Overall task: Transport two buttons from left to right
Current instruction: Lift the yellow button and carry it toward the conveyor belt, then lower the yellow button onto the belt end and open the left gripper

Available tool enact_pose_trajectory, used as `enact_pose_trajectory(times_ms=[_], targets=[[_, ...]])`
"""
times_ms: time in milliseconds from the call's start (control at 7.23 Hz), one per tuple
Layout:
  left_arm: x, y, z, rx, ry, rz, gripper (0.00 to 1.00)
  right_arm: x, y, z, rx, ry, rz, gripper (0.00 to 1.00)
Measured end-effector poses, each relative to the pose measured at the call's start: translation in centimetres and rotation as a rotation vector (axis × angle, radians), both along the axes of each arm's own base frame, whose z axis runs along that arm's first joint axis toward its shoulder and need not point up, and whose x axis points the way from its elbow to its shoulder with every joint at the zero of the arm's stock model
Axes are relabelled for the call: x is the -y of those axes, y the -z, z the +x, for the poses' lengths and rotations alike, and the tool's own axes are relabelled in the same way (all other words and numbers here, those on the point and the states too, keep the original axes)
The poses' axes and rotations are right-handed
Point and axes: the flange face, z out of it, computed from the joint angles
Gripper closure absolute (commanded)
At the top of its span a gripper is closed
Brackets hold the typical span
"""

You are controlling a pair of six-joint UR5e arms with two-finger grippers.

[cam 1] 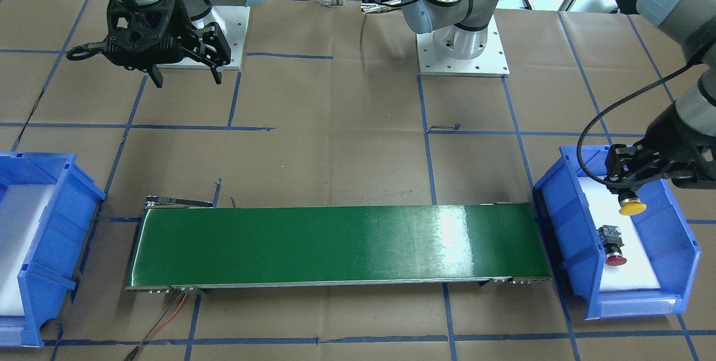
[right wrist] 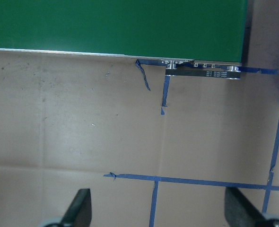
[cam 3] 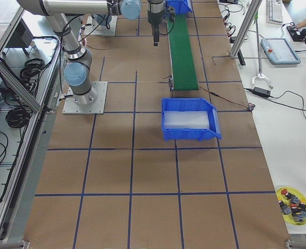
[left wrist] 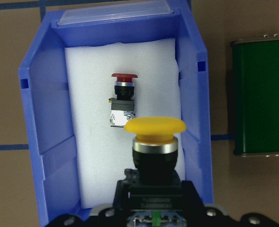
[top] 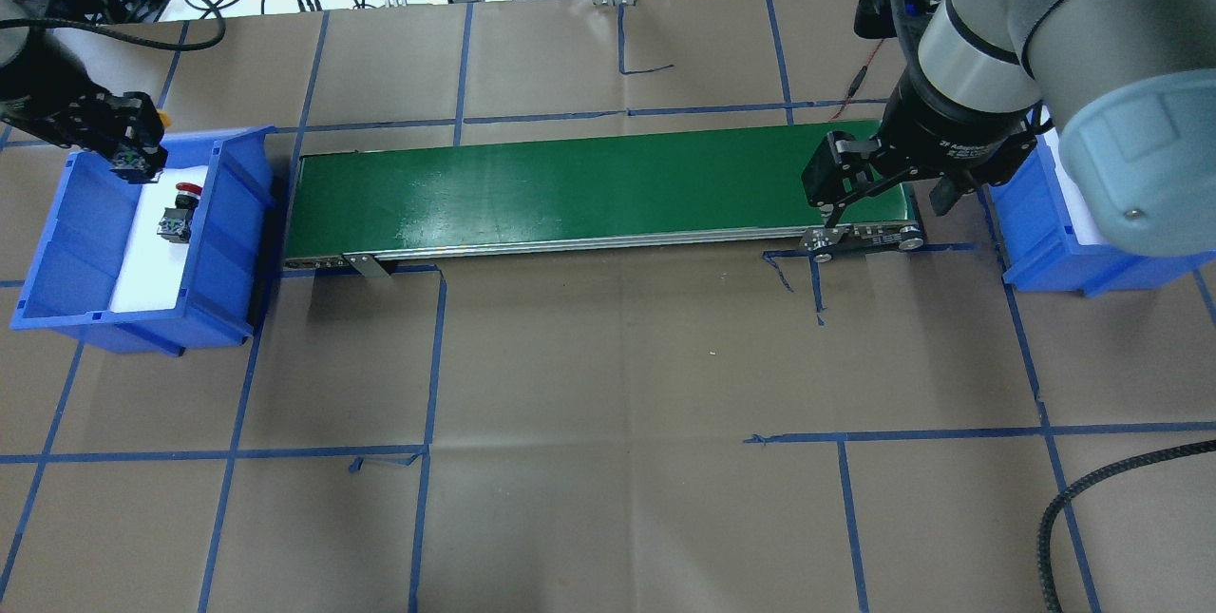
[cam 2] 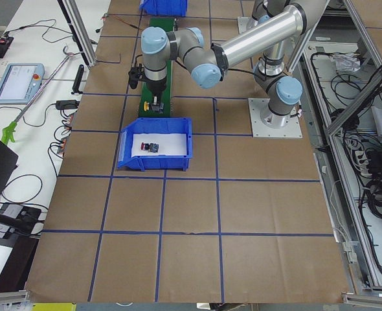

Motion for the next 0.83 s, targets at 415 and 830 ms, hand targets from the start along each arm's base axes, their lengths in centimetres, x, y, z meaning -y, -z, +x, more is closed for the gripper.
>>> enact_pose_trajectory(times_ms=[415, 830], targets=[[0.9, 2.7, -9.6, -0.019, -0.053, 0.039, 1.00, 0.0, 0.0, 0.0, 0.000, 0.000, 0.001, 0.00], [2.3, 8.7, -12.2, -0.024, -0.045, 0.067, 1.00, 0.0, -0.1, 0.0, 0.000, -0.001, -0.002, 0.00]])
